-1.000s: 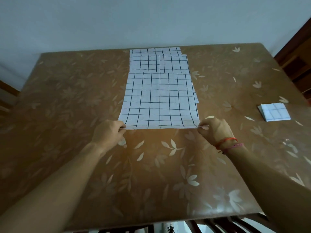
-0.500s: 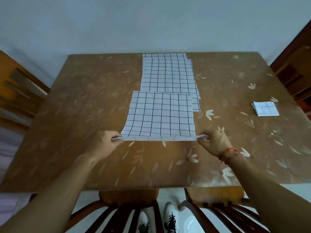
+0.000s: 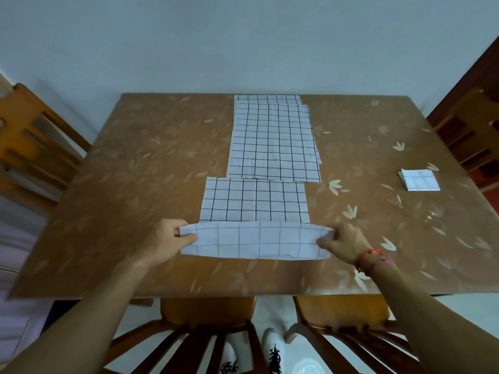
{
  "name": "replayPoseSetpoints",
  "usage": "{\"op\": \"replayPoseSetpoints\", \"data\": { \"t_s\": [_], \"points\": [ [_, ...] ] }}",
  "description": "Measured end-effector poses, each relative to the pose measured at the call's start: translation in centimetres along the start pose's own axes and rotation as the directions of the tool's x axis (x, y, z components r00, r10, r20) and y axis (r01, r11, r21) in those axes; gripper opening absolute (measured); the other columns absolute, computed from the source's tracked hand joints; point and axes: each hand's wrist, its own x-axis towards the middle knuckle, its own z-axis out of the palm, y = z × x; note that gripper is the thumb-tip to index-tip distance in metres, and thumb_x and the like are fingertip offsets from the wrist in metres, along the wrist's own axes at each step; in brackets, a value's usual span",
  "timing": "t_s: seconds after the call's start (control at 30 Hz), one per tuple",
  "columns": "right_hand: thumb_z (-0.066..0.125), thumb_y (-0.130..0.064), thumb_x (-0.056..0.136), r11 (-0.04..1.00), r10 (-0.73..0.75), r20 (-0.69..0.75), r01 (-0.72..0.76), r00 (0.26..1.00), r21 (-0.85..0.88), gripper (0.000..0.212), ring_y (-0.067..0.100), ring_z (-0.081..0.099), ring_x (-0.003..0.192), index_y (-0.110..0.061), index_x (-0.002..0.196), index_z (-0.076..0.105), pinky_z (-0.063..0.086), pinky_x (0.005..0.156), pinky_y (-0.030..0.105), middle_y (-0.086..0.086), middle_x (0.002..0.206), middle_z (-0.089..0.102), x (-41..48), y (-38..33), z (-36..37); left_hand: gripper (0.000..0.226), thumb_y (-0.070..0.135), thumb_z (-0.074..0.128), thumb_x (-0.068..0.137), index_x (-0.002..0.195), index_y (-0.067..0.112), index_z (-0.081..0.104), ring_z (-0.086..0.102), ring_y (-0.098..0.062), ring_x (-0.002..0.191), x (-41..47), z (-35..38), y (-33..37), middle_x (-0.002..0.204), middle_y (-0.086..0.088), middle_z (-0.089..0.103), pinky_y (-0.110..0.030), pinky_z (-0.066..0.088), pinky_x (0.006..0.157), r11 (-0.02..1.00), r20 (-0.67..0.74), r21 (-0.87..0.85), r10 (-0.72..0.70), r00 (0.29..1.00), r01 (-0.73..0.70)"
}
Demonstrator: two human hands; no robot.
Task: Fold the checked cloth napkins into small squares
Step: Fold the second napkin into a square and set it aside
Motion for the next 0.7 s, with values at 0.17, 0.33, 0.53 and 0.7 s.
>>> {"op": "replayPoseSetpoints", "data": {
  "t_s": [0.17, 0.33, 0.53, 0.7],
  "points": [
    [0.070, -0.030, 0.077, 0.987, -0.098, -0.041, 0.092, 0.994, -0.131, 0.024, 0.023, 0.065, 0.074, -0.008, 0.086, 0.067, 0.058, 0.069, 0.041, 0.010, 0.081, 0.070, 2.3, 1.3, 0.2, 0.040, 0.040, 0.063, 0.070, 0.069, 0.001, 0.057, 0.045, -0.014, 0.058, 0.8, -0.6, 0.2, 0.062, -0.015, 0.055, -0.029, 0.030, 0.057, 0.999, -0.005, -0.034, 0.014, 1.000, -0.014],
    [0.072, -0.028, 0.080, 0.981, -0.182, -0.067, 0.176, 0.981, -0.083, 0.009, 0.009, 0.061, 0.070, -0.027, 0.076, 0.063, 0.045, 0.060, 0.017, -0.013, 0.071, 0.062, 3.8, 0.6, -0.1, 0.031, 0.018, 0.069, 0.083, 0.065, -0.001, 0.051, 0.043, -0.015, 0.055, 2.4, -0.3, 0.6, 0.057, -0.005, 0.049, -0.030, 0.029, 0.057, 1.000, -0.037, -0.030, -0.001, 0.999, 0.000],
    [0.069, -0.037, 0.080, 0.984, -0.161, -0.111, 0.151, 0.981, -0.094, 0.019, 0.015, 0.065, 0.081, -0.021, 0.090, 0.071, 0.055, 0.071, 0.034, -0.003, 0.085, 0.070, 8.2, 0.1, 0.1, 0.032, 0.015, 0.067, 0.085, 0.068, -0.006, 0.051, 0.042, -0.019, 0.055, 6.1, 0.2, 1.2, 0.060, -0.016, 0.050, -0.030, 0.029, 0.054, 0.999, -0.108, 0.020, -0.032, 0.994, 0.035],
    [0.067, -0.038, 0.084, 0.986, -0.112, -0.125, 0.095, 0.986, -0.135, 0.023, 0.016, 0.058, 0.077, -0.015, 0.085, 0.067, 0.034, 0.053, 0.018, -0.002, 0.083, 0.063, 12.0, -0.6, 0.9, 0.025, 0.021, 0.065, 0.087, 0.070, 0.003, 0.059, 0.052, -0.023, 0.052, 10.1, 1.1, 0.7, 0.069, -0.022, 0.062, -0.033, 0.041, 0.050, 0.994, -0.140, 0.077, -0.069, 0.988, 0.080]
  ]
}}
